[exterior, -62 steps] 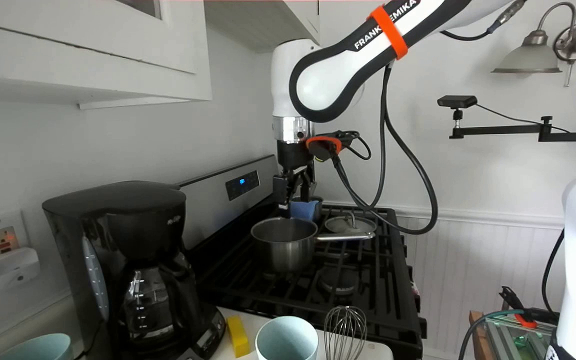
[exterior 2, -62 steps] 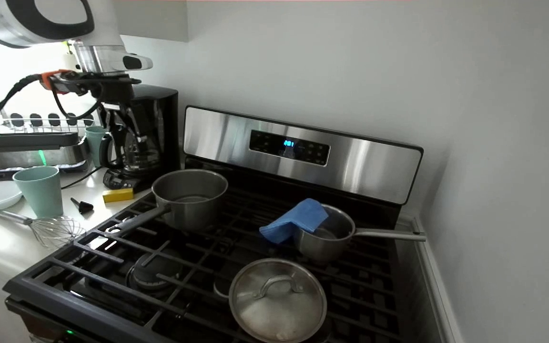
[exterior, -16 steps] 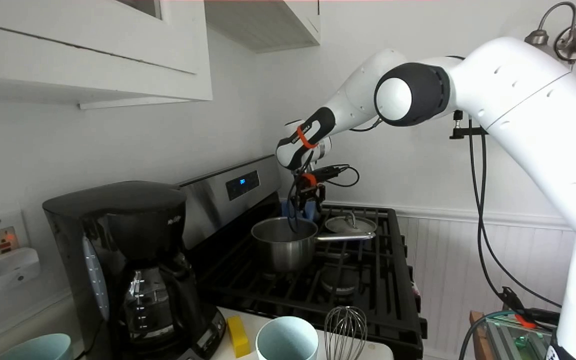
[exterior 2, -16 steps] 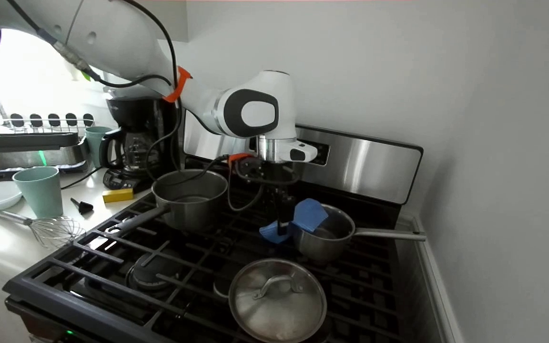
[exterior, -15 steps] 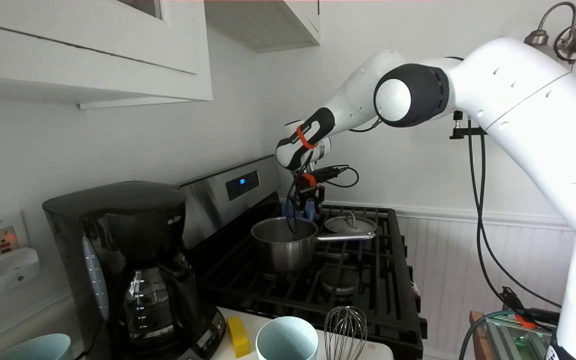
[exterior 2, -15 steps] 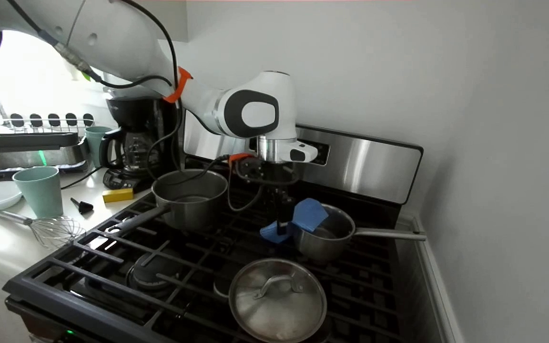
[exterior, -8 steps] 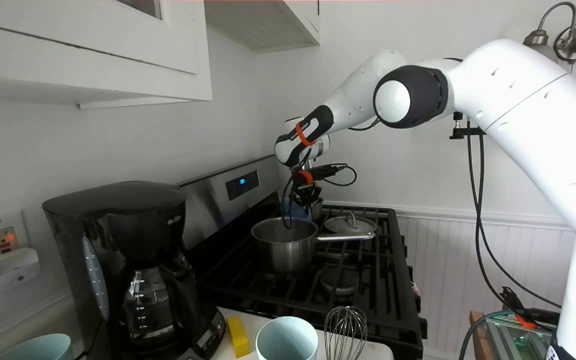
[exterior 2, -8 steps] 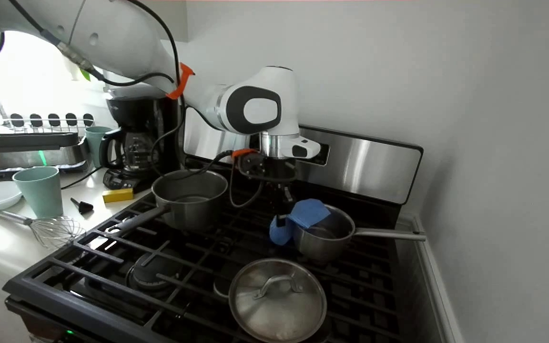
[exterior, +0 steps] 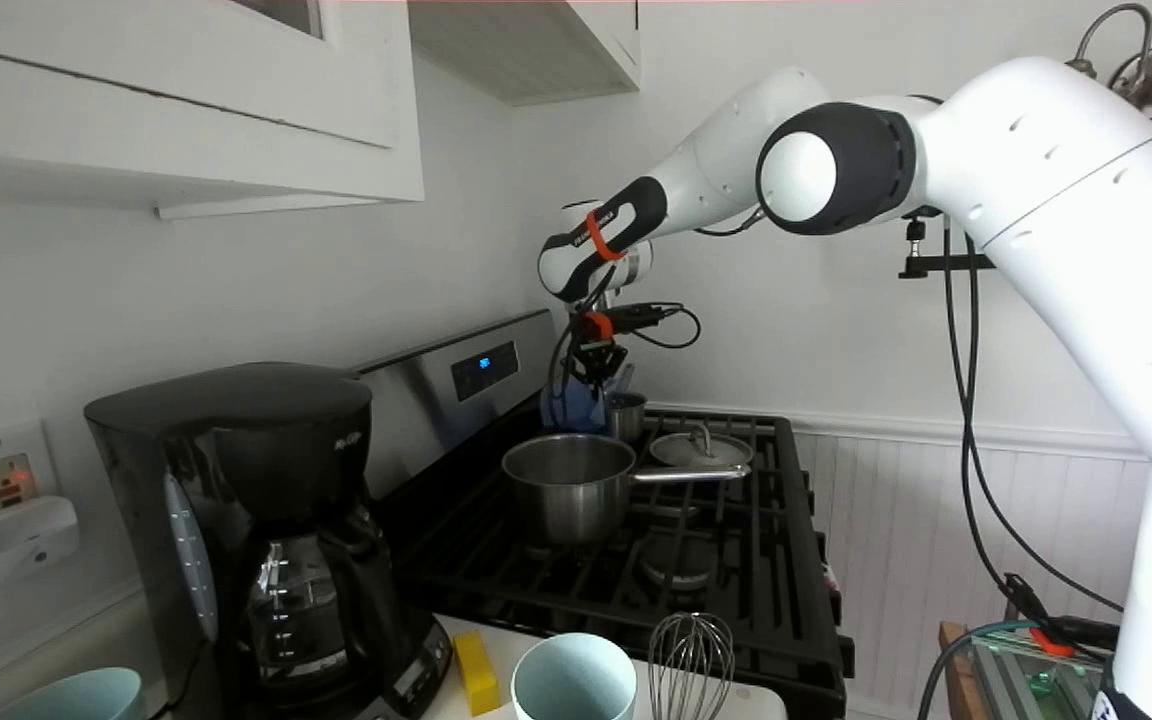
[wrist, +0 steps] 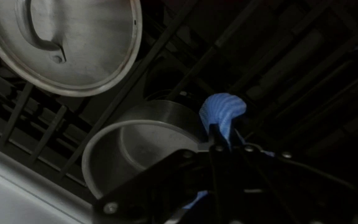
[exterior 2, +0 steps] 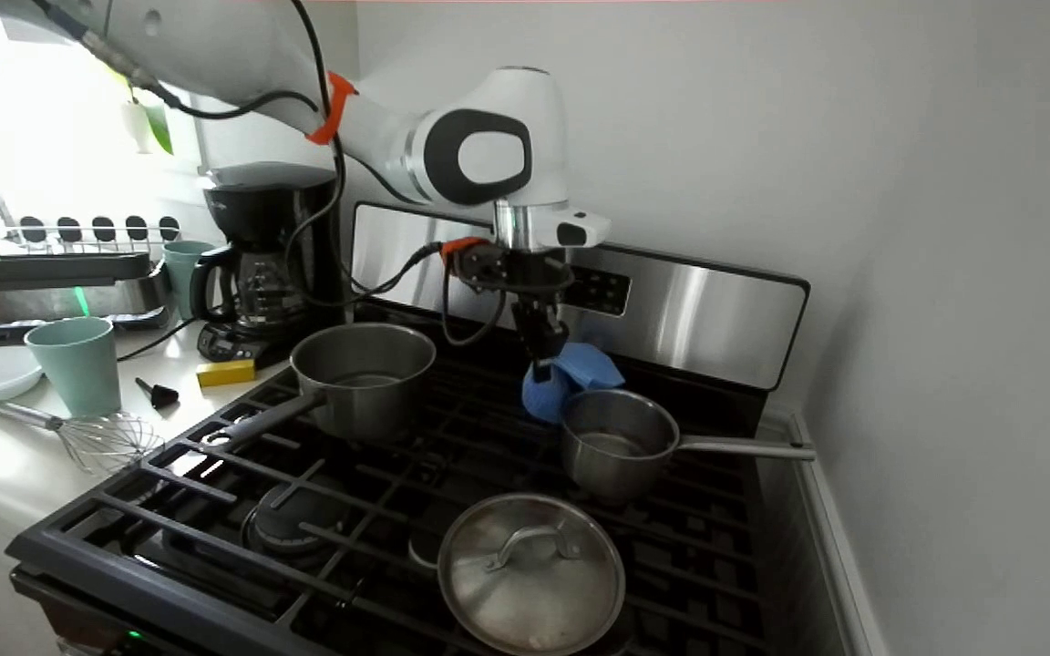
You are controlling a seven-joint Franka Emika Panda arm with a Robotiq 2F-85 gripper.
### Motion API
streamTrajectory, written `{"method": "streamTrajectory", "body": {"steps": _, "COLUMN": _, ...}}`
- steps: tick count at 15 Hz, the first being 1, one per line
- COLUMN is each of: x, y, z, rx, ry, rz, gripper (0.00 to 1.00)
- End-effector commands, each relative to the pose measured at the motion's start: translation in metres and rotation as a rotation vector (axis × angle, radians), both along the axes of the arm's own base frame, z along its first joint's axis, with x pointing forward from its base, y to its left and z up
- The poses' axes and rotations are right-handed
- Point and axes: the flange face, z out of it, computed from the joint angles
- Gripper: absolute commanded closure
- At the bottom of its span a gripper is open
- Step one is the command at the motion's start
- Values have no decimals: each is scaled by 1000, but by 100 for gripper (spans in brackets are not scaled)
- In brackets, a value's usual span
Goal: Put the blue cloth on the counter, pick up the cup on the left and pour the contents into the two pots on the stove
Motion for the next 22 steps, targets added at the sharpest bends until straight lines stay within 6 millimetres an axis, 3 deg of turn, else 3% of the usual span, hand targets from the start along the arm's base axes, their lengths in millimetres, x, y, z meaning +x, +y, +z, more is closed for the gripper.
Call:
{"method": "streamTrajectory", "body": {"steps": 1, "x": -5, "y": 36, "z": 52, "rx": 35, "ry": -43, "rz": 71, "gripper": 99}}
{"method": "streamTrajectory", "body": {"steps": 4, "x": -13, "y": 69, "z": 85, "rx": 76, "ry": -43, "rz": 152, "gripper": 99}}
{"method": "streamTrajectory", "body": {"steps": 7, "x": -31, "y": 106, "z": 102, "rx": 167, "ry": 29, "rz": 253, "gripper": 99}}
{"method": "streamTrajectory", "body": {"steps": 17, "x": -102, "y": 246, "z": 98, "rx": 458, "ry": 277, "rz": 670, "gripper": 99}}
{"method": "streamTrajectory", "body": {"steps": 20, "x": -116, "y": 282, "z": 85, "rx": 509, "ry": 381, "rz": 805, "gripper": 99}}
{"method": "streamTrajectory", "body": {"steps": 21, "x": -99, "y": 263, "z": 90, "rx": 473, "ry": 348, "rz": 726, "gripper": 99}}
{"method": "streamTrajectory", "body": {"steps": 22, "x": -101, "y": 270, "z": 89, "rx": 477, "ry": 358, "rz": 738, "gripper": 96}}
